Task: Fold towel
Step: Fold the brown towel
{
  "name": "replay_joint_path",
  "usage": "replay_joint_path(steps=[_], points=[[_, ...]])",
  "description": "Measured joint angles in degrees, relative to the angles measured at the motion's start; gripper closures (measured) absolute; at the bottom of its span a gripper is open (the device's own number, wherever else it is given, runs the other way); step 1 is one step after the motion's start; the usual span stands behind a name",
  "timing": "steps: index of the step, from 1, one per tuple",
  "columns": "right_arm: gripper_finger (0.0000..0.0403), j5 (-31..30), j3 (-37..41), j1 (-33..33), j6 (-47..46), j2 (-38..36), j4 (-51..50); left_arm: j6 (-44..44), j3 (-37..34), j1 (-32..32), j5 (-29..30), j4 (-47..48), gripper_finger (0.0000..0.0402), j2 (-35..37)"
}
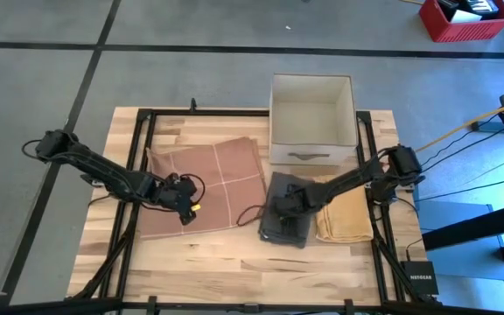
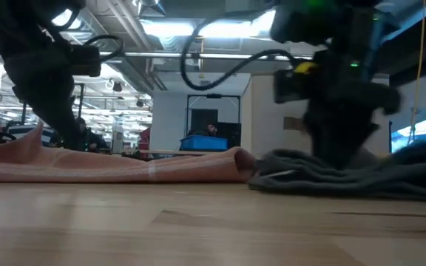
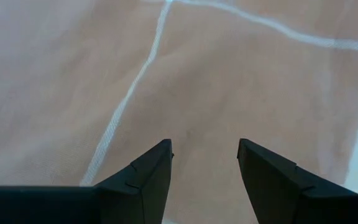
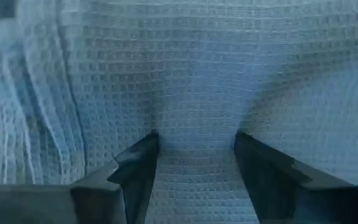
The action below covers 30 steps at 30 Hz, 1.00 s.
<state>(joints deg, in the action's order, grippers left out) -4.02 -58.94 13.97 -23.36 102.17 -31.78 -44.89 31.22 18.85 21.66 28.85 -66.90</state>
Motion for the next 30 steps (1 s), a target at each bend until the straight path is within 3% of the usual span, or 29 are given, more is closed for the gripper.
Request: replay_joint_path(steps=[10, 12, 14, 17, 20, 26, 30], points=[[0.0182, 5.12, -1.35, 9.21, -1.92, -1.59, -8.81, 1.84, 0.0, -0.09, -0.04, 0.47, 0.0224, -0.48], [0.0182, 2.16, -4.49, 8.73, -1.85, -2.43, -8.12, 1.84, 0.0, -0.09, -0.04, 0.35, 0.0224, -0.48], [0.0182, -4.83, -6.73, 7.53, -0.6, -2.94, -5.43, 1.82, 0.0, -0.09, -0.04, 0.43, 0.0224, -0.48], [0.0182, -11.28, -5.87, 4.76, 5.14, -2.78, 4.52, 1.69, 0.0, -0.09, -0.04, 0.19, 0.0224, -0.48], [0.0182, -4.61, -0.34, -0.55, 9.41, -2.79, 15.24, 1.82, 0.0, -0.09, -0.04, 0.19, 0.0224, -0.48], [0.0182, 4.24, 9.63, -10.66, 13.23, -5.21, 21.74, 1.51, 0.02, -0.09, -0.03, 0.14, 0.0224, -0.45], [0.0182, 10.23, 15.41, -13.97, 16.17, -5.94, 36.62, 1.38, 0.02, -0.09, -0.01, 0.08, 0.0224, -0.45]])
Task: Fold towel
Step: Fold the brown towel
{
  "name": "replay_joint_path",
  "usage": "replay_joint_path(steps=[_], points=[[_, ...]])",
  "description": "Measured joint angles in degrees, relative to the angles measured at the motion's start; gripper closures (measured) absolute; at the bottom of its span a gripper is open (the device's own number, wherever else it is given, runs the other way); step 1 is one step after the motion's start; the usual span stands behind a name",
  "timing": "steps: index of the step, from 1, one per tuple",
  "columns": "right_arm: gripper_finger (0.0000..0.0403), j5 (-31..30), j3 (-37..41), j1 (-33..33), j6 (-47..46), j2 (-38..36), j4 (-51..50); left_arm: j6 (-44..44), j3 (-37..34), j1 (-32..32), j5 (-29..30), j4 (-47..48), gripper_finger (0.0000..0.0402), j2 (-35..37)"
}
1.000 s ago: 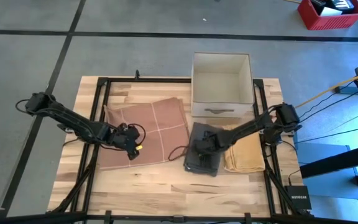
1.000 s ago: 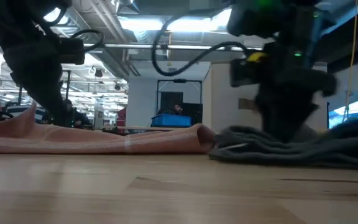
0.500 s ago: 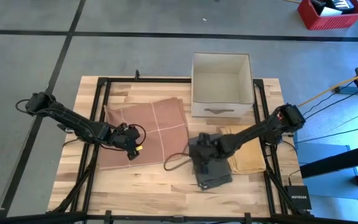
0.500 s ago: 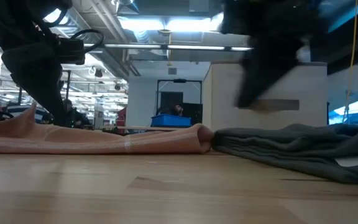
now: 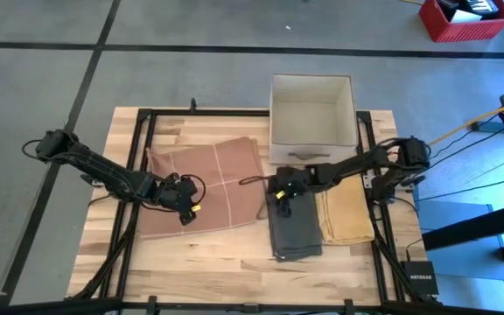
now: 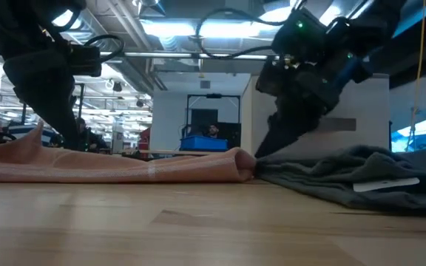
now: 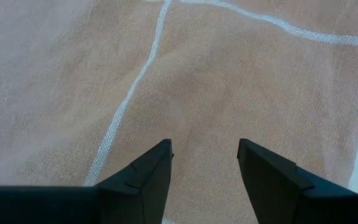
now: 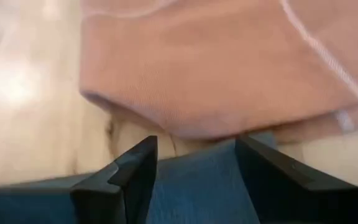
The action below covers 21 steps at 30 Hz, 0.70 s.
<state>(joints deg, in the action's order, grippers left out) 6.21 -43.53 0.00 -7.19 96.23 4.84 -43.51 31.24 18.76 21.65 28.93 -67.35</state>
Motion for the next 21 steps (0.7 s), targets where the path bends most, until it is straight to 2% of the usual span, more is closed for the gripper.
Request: replay_joint_path(steps=[3, 8, 15, 21], points=[[0.0182, 2.86, 2.23, -1.63, 1.0, -0.24, 2.72, -0.67, 0.0, 0.0, 0.0, -0.03, 0.0224, 0.0], [0.0182, 2.33, 3.47, -1.51, 4.99, -0.13, 7.76, -1.2, 0.0, -0.04, 0.03, -0.09, 0.0224, 0.0], [0.0182, 1.78, 3.32, -1.54, 7.21, 0.0, 8.26, -1.37, 0.0, -0.07, 0.06, 0.01, 0.0224, 0.0], [0.0182, 3.55, 3.37, -1.1, 6.88, 3.7, 10.1, -1.49, 0.01, 0.02, 0.04, 0.01, 0.0224, 0.0]])
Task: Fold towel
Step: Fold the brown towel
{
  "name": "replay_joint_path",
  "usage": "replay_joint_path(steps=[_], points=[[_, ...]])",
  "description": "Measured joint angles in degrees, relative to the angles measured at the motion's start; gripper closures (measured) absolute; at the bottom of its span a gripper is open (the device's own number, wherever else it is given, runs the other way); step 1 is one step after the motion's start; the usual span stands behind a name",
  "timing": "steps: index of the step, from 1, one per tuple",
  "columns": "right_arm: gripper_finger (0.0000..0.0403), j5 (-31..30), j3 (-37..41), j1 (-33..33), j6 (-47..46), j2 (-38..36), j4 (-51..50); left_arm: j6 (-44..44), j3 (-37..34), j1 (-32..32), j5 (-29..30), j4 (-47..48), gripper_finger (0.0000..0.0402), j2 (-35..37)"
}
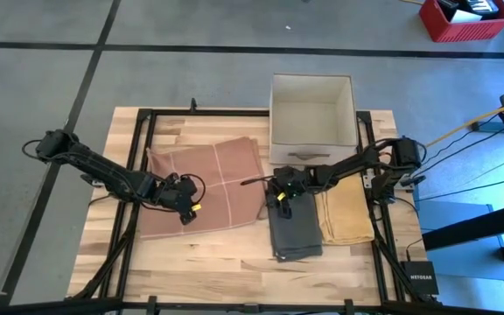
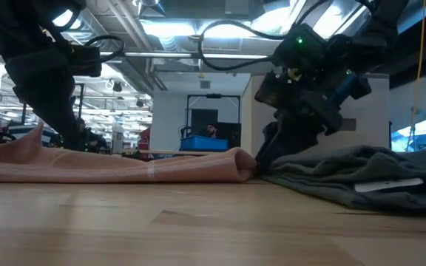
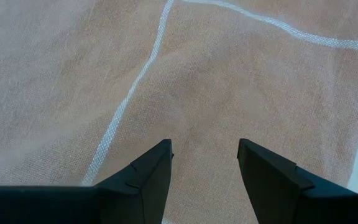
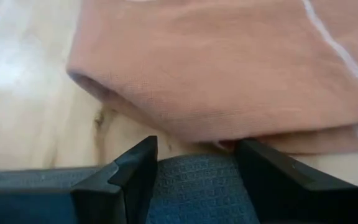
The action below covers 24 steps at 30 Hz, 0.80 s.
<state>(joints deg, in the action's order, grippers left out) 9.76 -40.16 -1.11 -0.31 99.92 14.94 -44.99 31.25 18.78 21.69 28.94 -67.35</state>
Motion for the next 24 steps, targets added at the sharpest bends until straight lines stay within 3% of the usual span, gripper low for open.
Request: replay_joint_path(steps=[9, 14, 16, 19, 24], points=[[0.0182, 2.7, -0.06, 3.42, 0.58, 0.52, 6.18, 0.0, 0.0, 0.0, 0.0, -0.02, 0.0224, 0.0], [0.0182, 9.37, -0.04, 3.86, -2.12, 0.52, 8.25, 0.0, 0.01, 0.0, 0.11, -0.05, 0.0224, 0.0], [0.0182, 5.71, -0.04, 4.23, -1.68, 0.5, 8.7, 0.0, -0.01, 0.0, 0.6, -0.1, 0.0224, 0.0], [0.0182, -4.9, -0.04, 4.19, 1.84, 0.5, 7.17, -0.01, 0.0, 0.0, 1.15, -0.43, 0.0224, 0.0], [0.0182, -2.71, -0.02, 4.11, 2.12, -1.77, 1.26, -0.04, 0.01, 0.0, 1.18, -1.47, 0.0224, 0.0]])
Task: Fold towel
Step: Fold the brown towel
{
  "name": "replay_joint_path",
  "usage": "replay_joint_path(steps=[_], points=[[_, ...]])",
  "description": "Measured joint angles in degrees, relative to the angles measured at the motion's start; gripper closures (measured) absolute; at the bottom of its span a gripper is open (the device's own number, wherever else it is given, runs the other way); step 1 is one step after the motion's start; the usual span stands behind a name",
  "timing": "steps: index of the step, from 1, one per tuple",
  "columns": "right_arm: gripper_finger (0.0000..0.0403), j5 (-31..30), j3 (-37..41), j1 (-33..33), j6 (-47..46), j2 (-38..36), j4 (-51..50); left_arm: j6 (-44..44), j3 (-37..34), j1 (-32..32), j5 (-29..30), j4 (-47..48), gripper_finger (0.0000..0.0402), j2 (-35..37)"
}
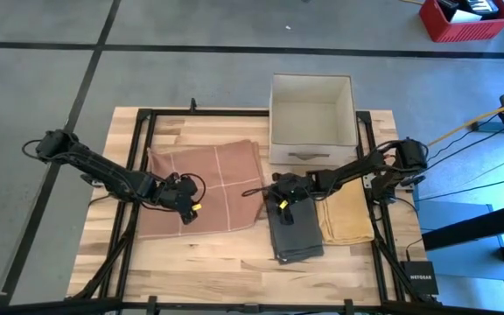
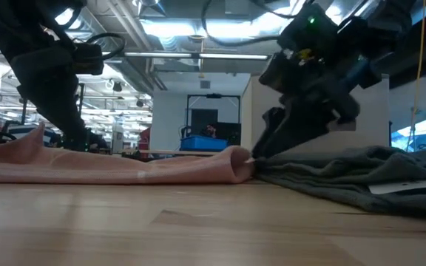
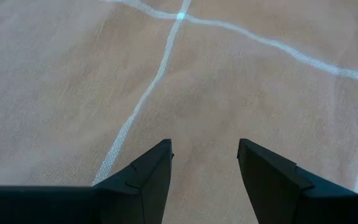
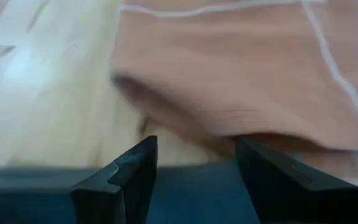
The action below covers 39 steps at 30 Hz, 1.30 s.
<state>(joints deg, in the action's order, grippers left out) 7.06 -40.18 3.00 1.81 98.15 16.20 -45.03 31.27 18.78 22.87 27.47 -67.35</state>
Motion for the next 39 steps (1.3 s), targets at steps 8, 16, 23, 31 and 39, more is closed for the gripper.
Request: replay_joint_path(steps=[8, 16, 23, 31, 39], points=[[0.0182, -3.56, -0.16, -0.11, -0.34, 0.62, 2.32, -0.2, 0.0, 0.01, 0.13, -0.07, 0.0224, 0.0], [0.0182, -4.98, -0.05, -0.04, -2.28, 3.8, 1.69, -1.03, 0.0, 0.01, 0.13, -0.09, 0.0224, 0.0], [0.0182, -3.77, -1.73, -0.02, -2.81, -0.87, -5.75, -1.03, 0.0, -0.01, 1.78, -0.09, 0.0224, -0.16], [0.0182, -2.49, -1.73, 0.01, -2.24, 2.08, -5.49, -1.05, 0.0, 0.01, 1.86, -0.29, 0.0224, -0.2], [0.0182, -1.45, -1.84, 0.01, -3.55, 3.63, 1.17, -1.06, 0.0, 0.0, 1.86, -0.29, 0.0224, -0.2]])
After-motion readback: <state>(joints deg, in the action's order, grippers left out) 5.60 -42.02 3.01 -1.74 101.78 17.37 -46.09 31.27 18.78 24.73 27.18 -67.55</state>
